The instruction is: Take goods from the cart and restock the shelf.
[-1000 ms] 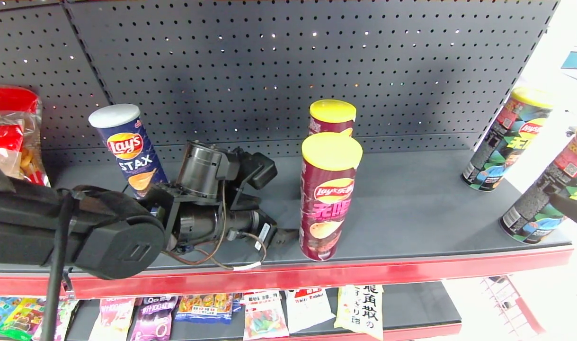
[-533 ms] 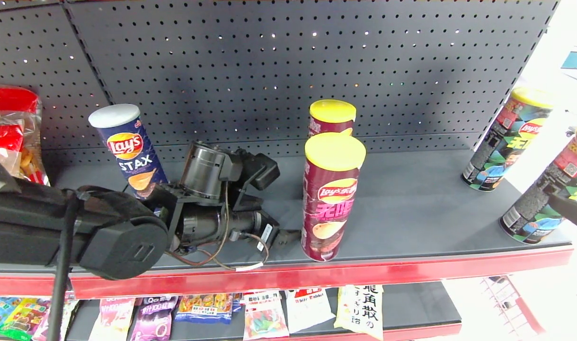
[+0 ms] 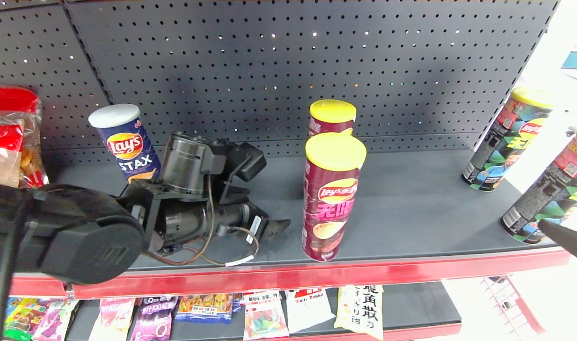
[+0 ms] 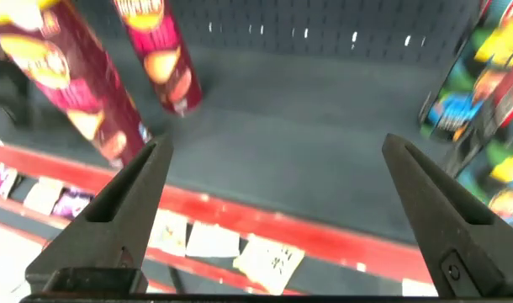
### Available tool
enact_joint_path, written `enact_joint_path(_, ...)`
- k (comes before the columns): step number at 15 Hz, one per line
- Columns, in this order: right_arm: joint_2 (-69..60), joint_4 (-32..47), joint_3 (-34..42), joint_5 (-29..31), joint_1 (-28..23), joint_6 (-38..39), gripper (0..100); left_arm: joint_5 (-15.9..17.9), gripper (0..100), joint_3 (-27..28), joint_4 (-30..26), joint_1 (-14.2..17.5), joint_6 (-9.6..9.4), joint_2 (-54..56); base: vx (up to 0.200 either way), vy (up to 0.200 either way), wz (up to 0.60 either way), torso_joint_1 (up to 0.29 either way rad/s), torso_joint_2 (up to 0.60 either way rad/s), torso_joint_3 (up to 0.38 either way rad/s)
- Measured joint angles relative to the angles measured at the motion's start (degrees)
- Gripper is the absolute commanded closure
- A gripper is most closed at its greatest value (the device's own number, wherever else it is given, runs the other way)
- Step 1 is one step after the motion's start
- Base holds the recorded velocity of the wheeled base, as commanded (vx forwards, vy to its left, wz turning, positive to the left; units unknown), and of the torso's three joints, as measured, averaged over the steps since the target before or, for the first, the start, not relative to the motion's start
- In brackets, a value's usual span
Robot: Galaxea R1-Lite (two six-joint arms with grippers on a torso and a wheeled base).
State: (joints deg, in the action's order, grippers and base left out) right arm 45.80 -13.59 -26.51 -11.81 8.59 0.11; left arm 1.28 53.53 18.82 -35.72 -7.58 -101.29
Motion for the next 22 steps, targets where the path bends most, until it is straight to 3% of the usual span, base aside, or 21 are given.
enact_joint_path(3, -2.19, 0.21, 4.25, 1.01, -0.52, -0.18, 0, -2.73, 0, -4.56, -1.45, 1.57, 0.09, 9.36, 0.0, 0.0, 0.0, 0.0, 0.0, 0.0)
enact_joint_path(5, -2.56, 0.1, 5.46, 3.28, -1.74, -1.52, 0, -3.57, 0, -7.75, -5.94, 3.39, 0.11, 17.64, 0.0, 0.0, 0.0, 0.0, 0.0, 0.0)
enact_joint_path(6, -2.11, -0.12, 5.6, 4.29, -2.34, -1.83, 0, -3.96, 0, -8.96, -10.12, 4.55, 0.11, 22.52, 0.0, 0.0, 0.0, 0.0, 0.0, 0.0)
enact_joint_path(10, 0.34, 0.24, 3.47, 5.22, -3.63, -4.18, 0, -4.86, 0, -11.75, -37.4, 12.3, 0.15, 44.57, 0.0, 0.0, 0.0, 0.0, 0.0, 0.0)
enact_joint_path(12, 0.98, 0.24, 3.43, 5.17, -3.74, -7.98, 0, -5.46, 0, -12.52, -48.37, 17.2, 0.37, 53.97, 0.0, 0.0, 0.0, 0.0, 0.0, 0.0)
enact_joint_path(13, 1.24, 0.24, 3.69, 5.14, -3.74, -8.48, 0, -5.66, 0, -13.13, -50.41, 19.58, 0.56, 57.72, 0.0, 0.0, 0.0, 0.0, 0.0, 0.0)
enact_joint_path(16, 1.88, -0.3, 3.97, 5.01, -3.69, -8.73, 0, -7.51, 0, -16.27, -48.82, 22.97, -0.56, 65.1, 0.0, 0.0, 0.0, 0.0, 0.0, 0.0)
enact_joint_path(19, 2.18, -0.37, 4.14, 4.92, -3.58, -8.7, 0, -7.7, 0, -17.01, -44.11, 23.41, -0.65, 66.29, -0.067, 0.0, 0.0, -0.001, 0.0, 0.001)
enact_joint_path(22, 2.22, -0.23, 4.17, 4.82, -3.33, -8.75, 0, -7.97, 0, -17.18, -42.98, 23.56, -1.15, 65.13, -0.2, 0.0, 0.0, 0.014, 0.0, -0.004)
